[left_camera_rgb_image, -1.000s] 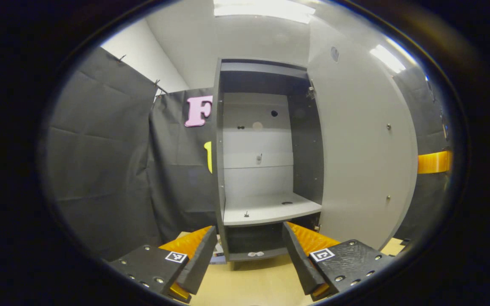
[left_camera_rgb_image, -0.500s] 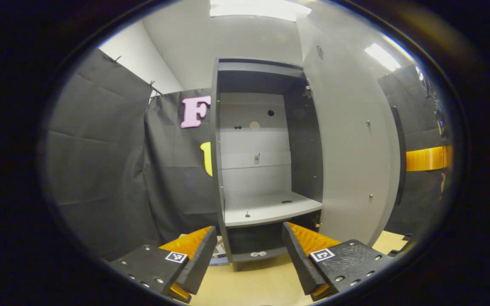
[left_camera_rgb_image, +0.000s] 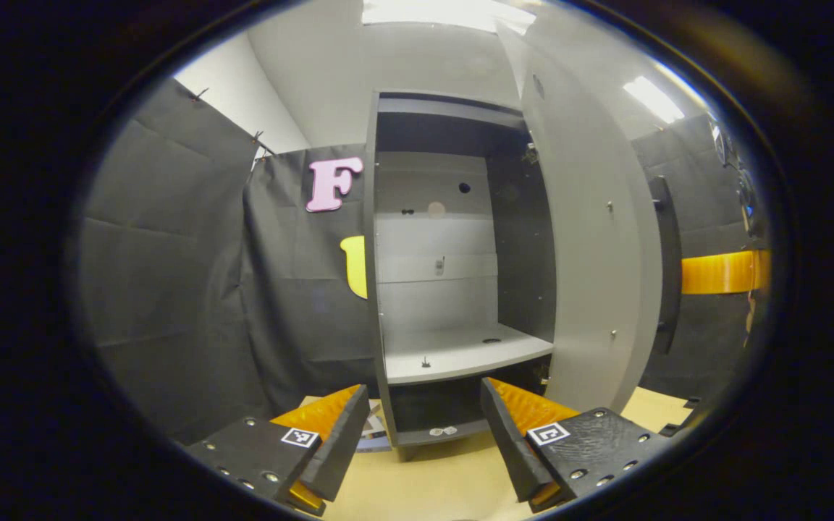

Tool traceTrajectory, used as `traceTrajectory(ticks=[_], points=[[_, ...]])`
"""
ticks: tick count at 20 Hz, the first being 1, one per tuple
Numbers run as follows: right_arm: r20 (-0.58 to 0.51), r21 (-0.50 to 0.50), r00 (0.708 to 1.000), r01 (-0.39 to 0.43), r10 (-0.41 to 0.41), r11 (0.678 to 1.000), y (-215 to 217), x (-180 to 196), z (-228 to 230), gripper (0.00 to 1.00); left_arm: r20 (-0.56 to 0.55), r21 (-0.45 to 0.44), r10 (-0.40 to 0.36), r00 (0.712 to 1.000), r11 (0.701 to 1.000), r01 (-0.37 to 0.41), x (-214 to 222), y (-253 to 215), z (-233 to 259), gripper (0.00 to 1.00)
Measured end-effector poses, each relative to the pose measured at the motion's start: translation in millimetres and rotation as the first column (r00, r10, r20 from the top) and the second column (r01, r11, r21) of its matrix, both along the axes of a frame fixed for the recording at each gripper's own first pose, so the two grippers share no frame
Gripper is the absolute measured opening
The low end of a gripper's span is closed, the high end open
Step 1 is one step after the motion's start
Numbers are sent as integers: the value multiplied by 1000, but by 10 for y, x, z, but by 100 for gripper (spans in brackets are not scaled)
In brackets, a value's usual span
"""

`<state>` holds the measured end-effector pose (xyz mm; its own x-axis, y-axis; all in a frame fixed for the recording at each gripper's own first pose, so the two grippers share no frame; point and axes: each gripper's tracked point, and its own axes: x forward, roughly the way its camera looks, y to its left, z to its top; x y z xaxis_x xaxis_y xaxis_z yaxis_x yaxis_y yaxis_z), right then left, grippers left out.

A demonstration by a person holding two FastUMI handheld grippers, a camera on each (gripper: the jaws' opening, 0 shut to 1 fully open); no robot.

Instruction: Open the cabinet door with the right hand, grasp the bottle in the cabinet with the left hand and place it on the coaster, then close the cabinet door with the right hand.

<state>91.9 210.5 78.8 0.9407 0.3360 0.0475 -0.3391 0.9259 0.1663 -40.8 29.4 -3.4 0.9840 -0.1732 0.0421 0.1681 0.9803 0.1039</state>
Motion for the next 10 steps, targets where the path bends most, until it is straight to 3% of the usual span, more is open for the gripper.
traceTrajectory(ticks=[4, 5, 10], points=[[-20, 10, 999, -37, 37, 999, 195, 223, -47, 90, 4, 22, 33, 999, 999, -33, 45, 175, 23, 89], [-17, 7, 999, -29, 29, 1000, 199, 269, -22, 94, 7, 25, 46, 999, 999, -46, 55, 234, 42, 88], [-8, -36, 1000, 20, -20, 999, 157, 429, -87, 94, 3, -5, 63, 998, 998, -63, 105, 291, 54, 89]])
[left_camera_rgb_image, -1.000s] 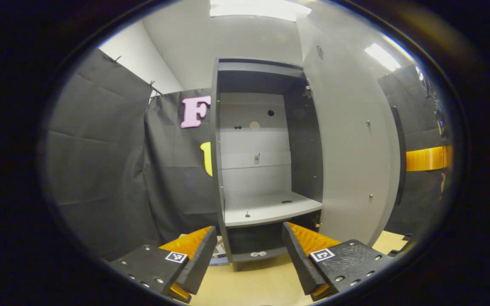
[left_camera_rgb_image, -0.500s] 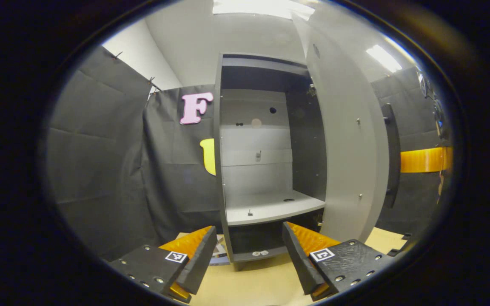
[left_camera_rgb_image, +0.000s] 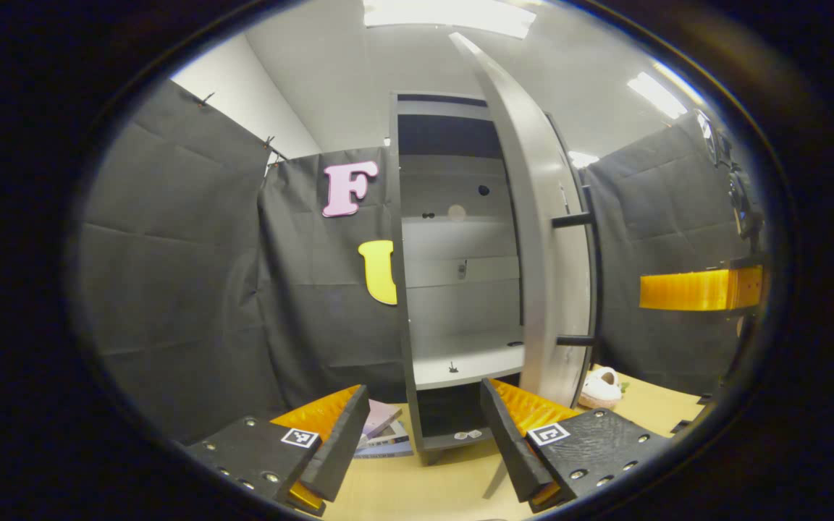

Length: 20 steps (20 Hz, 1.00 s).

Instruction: Open the cabinet door with the right hand, grasp the bottle in the cabinet with the left hand and place it on the coaster, then close the cabinet door with the right hand.

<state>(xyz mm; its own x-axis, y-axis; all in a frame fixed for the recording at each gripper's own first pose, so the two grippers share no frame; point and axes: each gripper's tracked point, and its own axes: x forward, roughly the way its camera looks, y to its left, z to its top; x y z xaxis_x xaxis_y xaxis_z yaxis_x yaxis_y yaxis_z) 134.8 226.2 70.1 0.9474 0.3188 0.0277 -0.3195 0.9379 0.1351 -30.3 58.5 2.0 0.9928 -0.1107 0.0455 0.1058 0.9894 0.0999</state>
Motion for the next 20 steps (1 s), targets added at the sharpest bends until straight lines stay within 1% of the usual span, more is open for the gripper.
traceTrajectory(ticks=[2, 3, 5, 6, 7, 8, 9, 10, 12, 13, 15, 16, 18, 20], points=[[-4, -17, 999, 53, -53, 998, -100, 44, -56, 94, 6, -15, -2, 1000, 1000, 2, -10, -47, 27, 89], [-10, -34, 993, 114, -114, 993, -212, 51, -112, 95, 13, -21, -1, 1000, 1000, 1, -13, -72, 52, 88], [-26, -107, 964, 260, -264, 960, -504, 92, -238, 95, 25, -26, -6, 1000, 1000, 7, -24, -184, 92, 88], [-23, -122, 951, 303, -308, 945, -568, 113, -255, 95, 25, -25, -4, 1000, 1000, 4, -35, -224, 105, 88], [-24, -119, 942, 329, -334, 937, -577, 152, -271, 95, 23, -25, -1, 1000, 1000, 2, -36, -282, 111, 88], [-31, -113, 938, 339, -344, 934, -561, 165, -304, 95, 21, -30, -2, 1000, 1000, 3, -32, -343, 122, 88], [-29, -103, 939, 337, -342, 936, -525, 161, -319, 90, 20, -37, -6, 1000, 999, 7, -27, -422, 144, 88], [-27, -97, 940, 335, -339, 937, -505, 152, -325, 95, 16, -40, -3, 1000, 999, 4, -21, -475, 155, 88], [-26, -95, 946, 320, -324, 943, -469, 131, -343, 95, 15, -37, 19, 1000, 999, -19, -29, -546, 183, 88], [-20, -91, 951, 305, -308, 948, -449, 112, -339, 95, 27, -38, 29, 999, 999, -28, -50, -570, 220, 88], [-17, -58, 969, 247, -248, 967, -330, 91, -325, 95, 65, -38, 36, 997, 999, -34, -83, -710, 313, 88], [-18, -47, 970, 240, -241, 970, -315, 88, -316, 95, 72, -28, 49, 996, 999, -47, -88, -749, 323, 88], [-27, -55, 966, 257, -259, 965, -423, 97, -302, 95, 70, -4, 70, 995, 998, -70, -76, -808, 320, 88], [-62, -36, 963, 261, -263, 965, -445, 72, -338, 95, 50, -3, 55, 997, 999, -55, -45, -919, 287, 88]])
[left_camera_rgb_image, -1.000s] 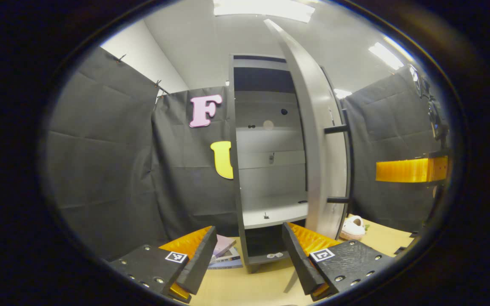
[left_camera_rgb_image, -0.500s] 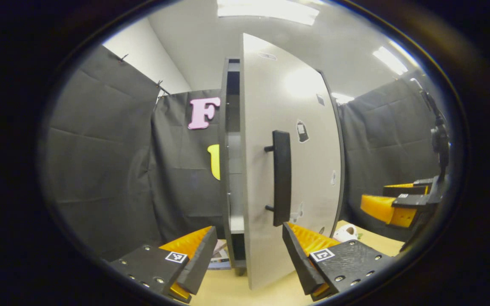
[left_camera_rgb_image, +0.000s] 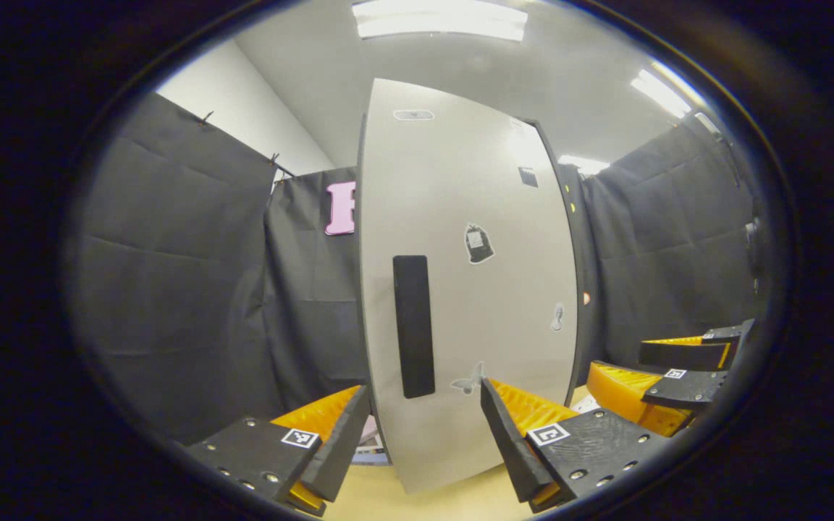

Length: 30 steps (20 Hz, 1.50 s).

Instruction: Open the cabinet door with the right hand, grasp the bottle in the cabinet with the left hand and place it on the coaster, then close the cabinet door with the right hand.

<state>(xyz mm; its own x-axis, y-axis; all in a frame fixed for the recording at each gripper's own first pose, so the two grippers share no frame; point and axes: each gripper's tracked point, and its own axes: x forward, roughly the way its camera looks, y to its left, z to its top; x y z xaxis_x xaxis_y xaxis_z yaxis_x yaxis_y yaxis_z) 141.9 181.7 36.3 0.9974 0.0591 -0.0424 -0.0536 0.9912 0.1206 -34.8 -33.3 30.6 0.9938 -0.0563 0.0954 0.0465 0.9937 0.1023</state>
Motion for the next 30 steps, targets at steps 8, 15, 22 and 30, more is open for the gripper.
traceTrajectory(ticks=[8, 15, 22, 30], points=[[8, -37, 1000, 19, -19, 999, 47, -31, 20, 94, -30, -90, -11, 999, 996, 8, -72, -71, -58, 88], [40, -84, 999, 18, -15, 996, 114, -111, 76, 95, -24, -80, -1, 1000, 997, -1, -49, 41, -43, 88], [64, -123, 998, 24, -16, 992, 108, -211, 152, 94, -29, -88, 27, 999, 996, -30, -160, 92, -34, 88], [65, -84, 998, 20, -15, 996, 79, -258, 156, 95, 0, -56, 45, 999, 997, -45, -204, 68, 83, 88]])
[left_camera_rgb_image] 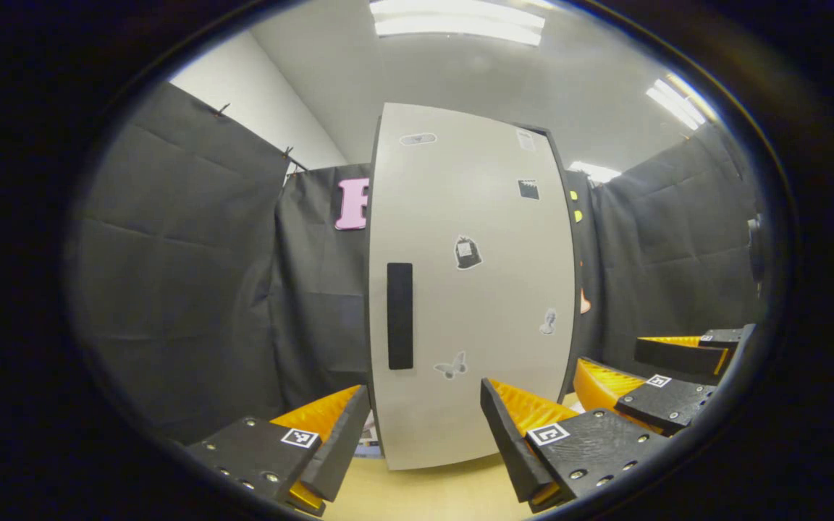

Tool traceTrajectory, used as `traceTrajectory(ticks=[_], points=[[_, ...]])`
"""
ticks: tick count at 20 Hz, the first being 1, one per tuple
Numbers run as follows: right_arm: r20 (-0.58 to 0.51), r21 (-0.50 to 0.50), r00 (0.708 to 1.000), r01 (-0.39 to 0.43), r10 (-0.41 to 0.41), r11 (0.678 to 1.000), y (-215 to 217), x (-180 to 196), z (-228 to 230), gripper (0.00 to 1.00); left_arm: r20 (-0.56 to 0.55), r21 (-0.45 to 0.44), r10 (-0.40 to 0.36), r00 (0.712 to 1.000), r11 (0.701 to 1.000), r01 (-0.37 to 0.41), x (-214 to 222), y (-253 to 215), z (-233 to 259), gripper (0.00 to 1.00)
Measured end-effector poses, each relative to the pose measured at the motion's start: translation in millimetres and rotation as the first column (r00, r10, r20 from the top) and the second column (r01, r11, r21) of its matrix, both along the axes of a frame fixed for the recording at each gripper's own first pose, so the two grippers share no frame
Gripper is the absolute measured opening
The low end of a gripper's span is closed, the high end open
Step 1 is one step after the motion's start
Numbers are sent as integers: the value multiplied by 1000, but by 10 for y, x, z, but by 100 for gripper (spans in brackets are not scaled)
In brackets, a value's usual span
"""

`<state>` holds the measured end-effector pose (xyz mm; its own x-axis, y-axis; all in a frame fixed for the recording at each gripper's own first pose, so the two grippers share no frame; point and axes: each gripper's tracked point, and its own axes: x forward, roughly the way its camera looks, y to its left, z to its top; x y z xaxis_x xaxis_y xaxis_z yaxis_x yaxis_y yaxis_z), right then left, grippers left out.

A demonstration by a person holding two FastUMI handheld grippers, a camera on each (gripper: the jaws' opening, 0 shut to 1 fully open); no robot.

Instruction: Open the cabinet door with the right hand, grasp the bottle in the cabinet with the left hand and place it on the coaster, then close the cabinet door with the right hand.

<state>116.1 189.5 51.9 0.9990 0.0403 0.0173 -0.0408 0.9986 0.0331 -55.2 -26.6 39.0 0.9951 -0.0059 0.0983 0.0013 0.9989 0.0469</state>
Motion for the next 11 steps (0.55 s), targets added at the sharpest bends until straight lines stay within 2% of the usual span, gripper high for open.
traceTrajectory(ticks=[7, 11], points=[[-17, -2, 1000, 11, -11, 1000, -37, 10, -30, 95, -44, -37, -11, 999, 999, 10, 49, -19, -116, 88], [-1, 1, 1000, 20, -20, 1000, -38, 0, 19, 95, -12, -29, 0, 1000, 1000, 0, 28, 0, 0, 88]])
